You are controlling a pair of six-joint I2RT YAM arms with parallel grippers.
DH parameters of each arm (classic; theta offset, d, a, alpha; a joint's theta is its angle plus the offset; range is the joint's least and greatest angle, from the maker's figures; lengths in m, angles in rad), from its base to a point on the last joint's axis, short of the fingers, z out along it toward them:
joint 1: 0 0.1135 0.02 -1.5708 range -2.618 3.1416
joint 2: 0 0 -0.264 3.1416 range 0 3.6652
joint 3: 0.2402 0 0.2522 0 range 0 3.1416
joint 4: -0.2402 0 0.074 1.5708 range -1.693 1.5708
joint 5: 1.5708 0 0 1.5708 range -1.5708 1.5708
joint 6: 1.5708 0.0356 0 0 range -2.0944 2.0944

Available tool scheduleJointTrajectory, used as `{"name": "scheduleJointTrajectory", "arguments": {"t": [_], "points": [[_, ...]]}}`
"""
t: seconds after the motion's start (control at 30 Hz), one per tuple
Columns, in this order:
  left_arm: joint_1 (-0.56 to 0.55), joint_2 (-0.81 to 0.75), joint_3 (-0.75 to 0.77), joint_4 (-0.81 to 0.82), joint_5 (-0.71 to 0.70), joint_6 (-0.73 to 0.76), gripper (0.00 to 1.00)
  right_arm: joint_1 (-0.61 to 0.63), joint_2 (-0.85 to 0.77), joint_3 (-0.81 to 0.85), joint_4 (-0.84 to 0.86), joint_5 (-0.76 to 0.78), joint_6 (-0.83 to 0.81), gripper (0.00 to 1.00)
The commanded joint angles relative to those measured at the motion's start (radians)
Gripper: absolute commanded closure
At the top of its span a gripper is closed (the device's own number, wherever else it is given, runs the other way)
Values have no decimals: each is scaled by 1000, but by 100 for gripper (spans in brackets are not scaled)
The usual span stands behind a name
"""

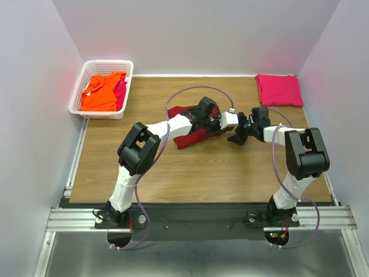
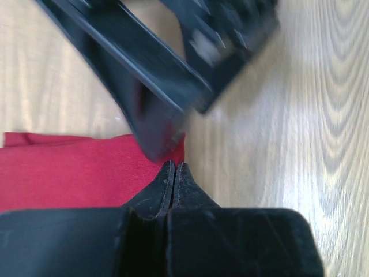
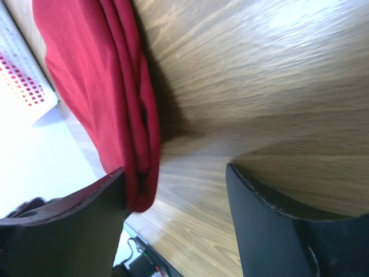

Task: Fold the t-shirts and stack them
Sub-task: Neatly place the folded tshirt to the corner

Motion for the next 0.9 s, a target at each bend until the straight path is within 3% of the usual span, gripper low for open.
{"name": "scheduleJointTrajectory", "arguments": {"t": [0.0, 0.3, 0.67, 0.87], "points": [[6, -40, 61, -2, 73, -77, 100, 47, 14, -9, 129, 11, 102, 30], [6, -31, 71, -17, 82, -86, 100, 72, 153, 68, 244, 68, 254, 41], [19, -27, 81, -21, 87, -102, 100, 83, 281, 202, 249, 157, 222, 57], [24, -13, 102, -30, 96, -109, 100, 104, 345, 261, 247, 203, 199, 58]]}}
